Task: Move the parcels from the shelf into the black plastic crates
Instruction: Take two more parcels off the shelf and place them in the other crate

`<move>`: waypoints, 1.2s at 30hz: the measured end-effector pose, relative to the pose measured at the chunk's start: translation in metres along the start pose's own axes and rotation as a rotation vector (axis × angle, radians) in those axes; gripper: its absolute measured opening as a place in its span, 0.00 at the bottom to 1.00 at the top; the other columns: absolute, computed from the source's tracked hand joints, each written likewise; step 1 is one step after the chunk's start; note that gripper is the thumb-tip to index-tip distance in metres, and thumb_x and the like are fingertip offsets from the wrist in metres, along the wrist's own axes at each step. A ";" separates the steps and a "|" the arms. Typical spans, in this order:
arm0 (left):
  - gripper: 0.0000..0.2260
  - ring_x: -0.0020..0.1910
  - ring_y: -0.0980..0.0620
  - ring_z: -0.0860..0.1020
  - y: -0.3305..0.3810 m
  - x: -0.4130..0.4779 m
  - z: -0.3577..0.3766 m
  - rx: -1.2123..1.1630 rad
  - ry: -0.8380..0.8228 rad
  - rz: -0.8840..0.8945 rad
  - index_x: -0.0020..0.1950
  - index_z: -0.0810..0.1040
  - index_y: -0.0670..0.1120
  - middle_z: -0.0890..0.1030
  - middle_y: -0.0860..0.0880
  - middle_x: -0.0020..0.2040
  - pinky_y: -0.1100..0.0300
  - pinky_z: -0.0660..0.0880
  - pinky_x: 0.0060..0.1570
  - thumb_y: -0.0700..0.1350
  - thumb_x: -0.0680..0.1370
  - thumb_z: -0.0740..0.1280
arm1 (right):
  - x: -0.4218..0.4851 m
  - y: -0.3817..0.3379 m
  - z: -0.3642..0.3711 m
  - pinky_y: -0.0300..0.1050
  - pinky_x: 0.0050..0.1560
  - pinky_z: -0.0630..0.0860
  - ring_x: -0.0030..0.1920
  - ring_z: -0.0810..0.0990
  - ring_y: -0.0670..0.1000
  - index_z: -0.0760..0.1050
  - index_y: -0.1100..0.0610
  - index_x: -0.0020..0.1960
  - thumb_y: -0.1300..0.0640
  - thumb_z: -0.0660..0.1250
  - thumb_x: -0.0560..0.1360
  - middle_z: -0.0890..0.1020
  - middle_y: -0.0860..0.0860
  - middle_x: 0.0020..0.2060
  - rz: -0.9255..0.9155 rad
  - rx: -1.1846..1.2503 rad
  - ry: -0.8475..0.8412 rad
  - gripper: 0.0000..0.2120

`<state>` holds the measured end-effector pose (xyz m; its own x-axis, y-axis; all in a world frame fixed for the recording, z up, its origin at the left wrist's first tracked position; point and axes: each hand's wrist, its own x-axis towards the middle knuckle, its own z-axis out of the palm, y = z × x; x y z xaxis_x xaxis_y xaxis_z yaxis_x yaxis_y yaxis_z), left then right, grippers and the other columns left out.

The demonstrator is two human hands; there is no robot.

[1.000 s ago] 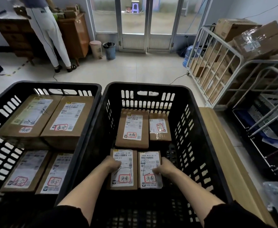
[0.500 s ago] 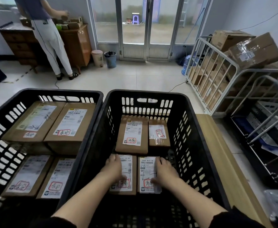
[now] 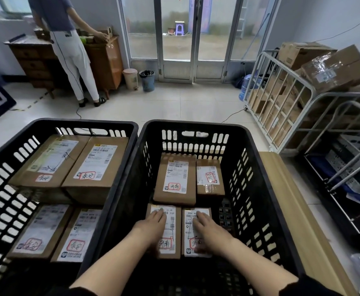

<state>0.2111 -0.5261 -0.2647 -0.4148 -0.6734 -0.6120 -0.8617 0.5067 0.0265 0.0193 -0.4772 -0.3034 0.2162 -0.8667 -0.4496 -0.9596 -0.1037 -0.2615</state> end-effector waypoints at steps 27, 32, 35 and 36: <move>0.40 0.76 0.50 0.52 0.029 -0.095 -0.044 0.058 0.490 0.305 0.76 0.54 0.48 0.55 0.49 0.77 0.55 0.53 0.74 0.59 0.71 0.68 | -0.133 -0.065 -0.068 0.50 0.64 0.70 0.64 0.71 0.54 0.64 0.57 0.69 0.43 0.64 0.75 0.72 0.53 0.65 0.273 0.046 0.400 0.28; 0.32 0.72 0.50 0.62 0.038 -0.133 -0.051 0.022 0.599 0.439 0.73 0.61 0.49 0.65 0.50 0.72 0.56 0.62 0.70 0.58 0.74 0.66 | -0.183 -0.088 -0.066 0.50 0.64 0.69 0.64 0.71 0.54 0.66 0.57 0.68 0.44 0.62 0.76 0.72 0.54 0.64 0.400 0.051 0.527 0.26; 0.28 0.69 0.51 0.65 0.048 -0.158 -0.051 0.010 0.666 0.547 0.72 0.63 0.49 0.68 0.50 0.70 0.57 0.66 0.67 0.57 0.76 0.63 | -0.218 -0.102 -0.057 0.50 0.66 0.67 0.67 0.68 0.55 0.64 0.58 0.71 0.44 0.61 0.77 0.70 0.54 0.67 0.494 0.052 0.612 0.27; 0.26 0.69 0.51 0.66 0.051 -0.166 -0.050 0.015 0.685 0.589 0.72 0.63 0.49 0.69 0.50 0.70 0.56 0.66 0.66 0.57 0.76 0.63 | -0.230 -0.107 -0.052 0.50 0.66 0.67 0.67 0.68 0.55 0.63 0.58 0.71 0.44 0.61 0.77 0.70 0.54 0.67 0.527 0.065 0.640 0.28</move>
<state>0.2213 -0.4147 -0.1224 -0.8750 -0.4732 0.1019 -0.4529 0.8746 0.1731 0.0631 -0.2919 -0.1276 -0.4215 -0.9059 0.0407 -0.8900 0.4046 -0.2101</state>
